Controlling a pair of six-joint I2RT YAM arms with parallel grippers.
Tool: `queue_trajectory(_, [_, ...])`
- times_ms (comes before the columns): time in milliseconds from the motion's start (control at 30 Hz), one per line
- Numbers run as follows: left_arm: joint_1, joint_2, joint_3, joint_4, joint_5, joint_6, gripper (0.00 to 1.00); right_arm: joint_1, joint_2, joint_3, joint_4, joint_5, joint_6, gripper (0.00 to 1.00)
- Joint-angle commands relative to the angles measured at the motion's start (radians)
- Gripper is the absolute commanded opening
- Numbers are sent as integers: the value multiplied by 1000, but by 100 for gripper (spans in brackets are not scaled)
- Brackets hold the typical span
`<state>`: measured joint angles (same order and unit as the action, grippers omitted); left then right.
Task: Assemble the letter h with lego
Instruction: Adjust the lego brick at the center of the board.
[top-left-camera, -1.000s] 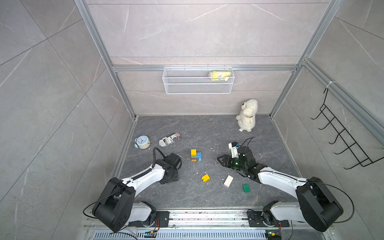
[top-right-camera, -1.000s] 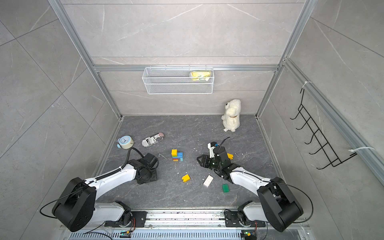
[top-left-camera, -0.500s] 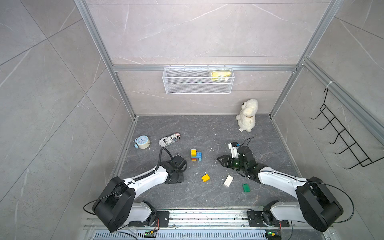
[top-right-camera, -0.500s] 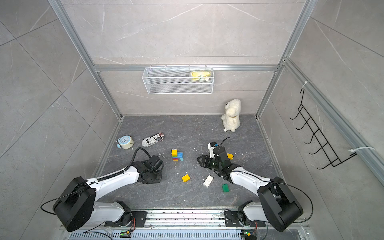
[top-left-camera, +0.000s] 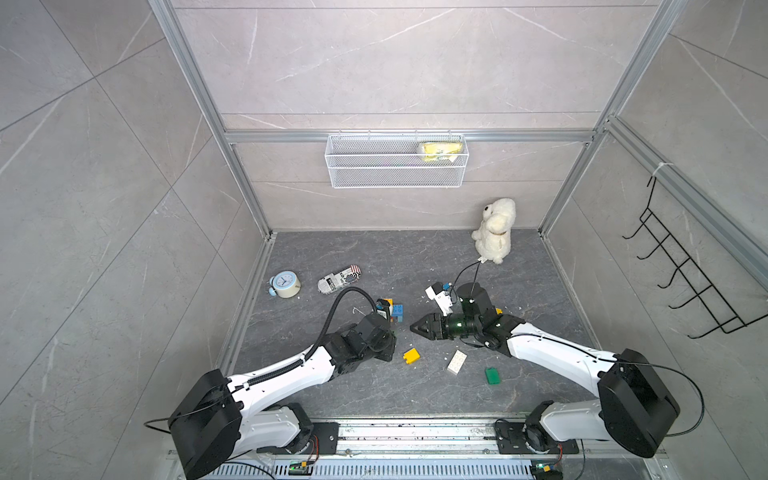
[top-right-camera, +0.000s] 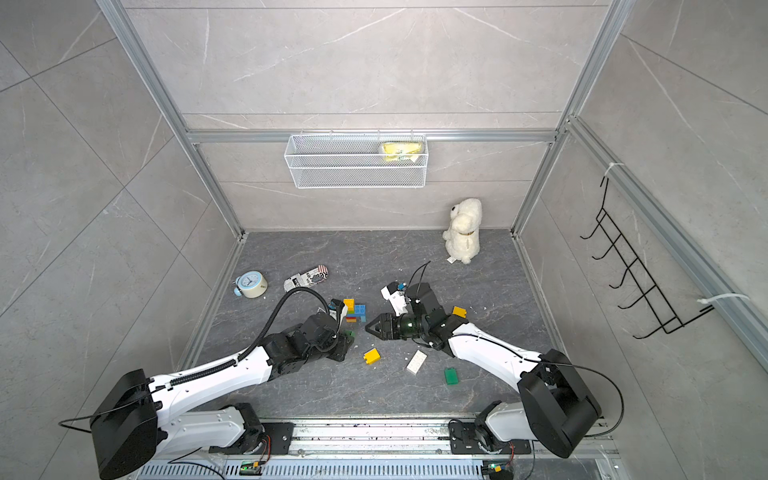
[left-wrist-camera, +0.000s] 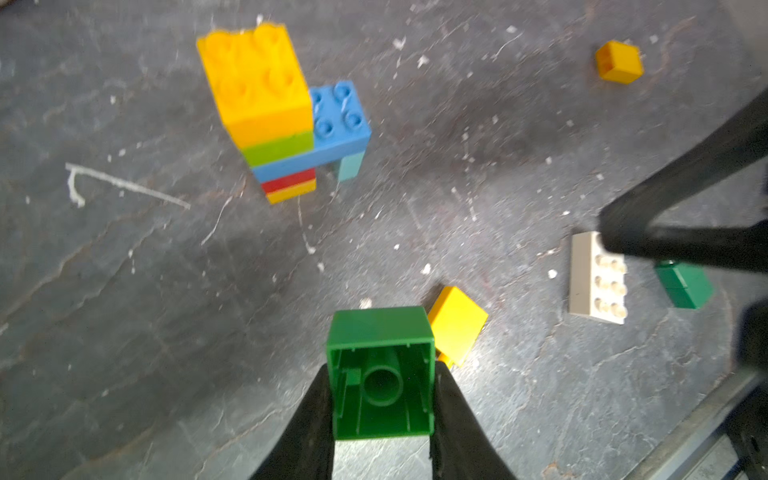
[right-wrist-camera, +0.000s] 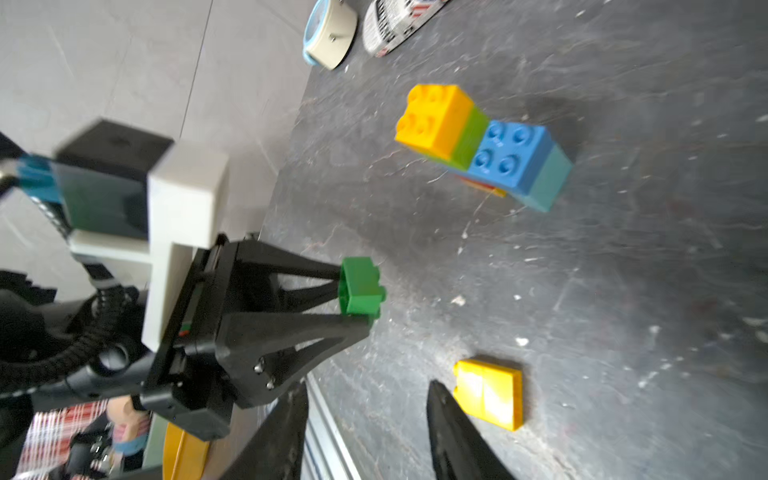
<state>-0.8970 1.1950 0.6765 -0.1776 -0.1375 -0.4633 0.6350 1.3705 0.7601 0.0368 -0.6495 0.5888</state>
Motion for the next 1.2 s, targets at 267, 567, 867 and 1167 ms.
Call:
queue_trajectory(267, [-48, 7, 42, 101, 73, 214, 15, 26, 50, 55, -111, -49, -62, 49])
queue_trajectory(567, [-104, 18, 38, 107, 70, 254, 13, 27, 98, 67, -106, -36, -56, 47])
queue_trajectory(867, [-108, 2, 21, 83, 61, 257, 11, 12, 35, 24, -21, -58, -3, 44])
queue_trajectory(1167, [-109, -8, 16, 97, 107, 244, 10, -41, 58, -42, 168, -137, 116, 40])
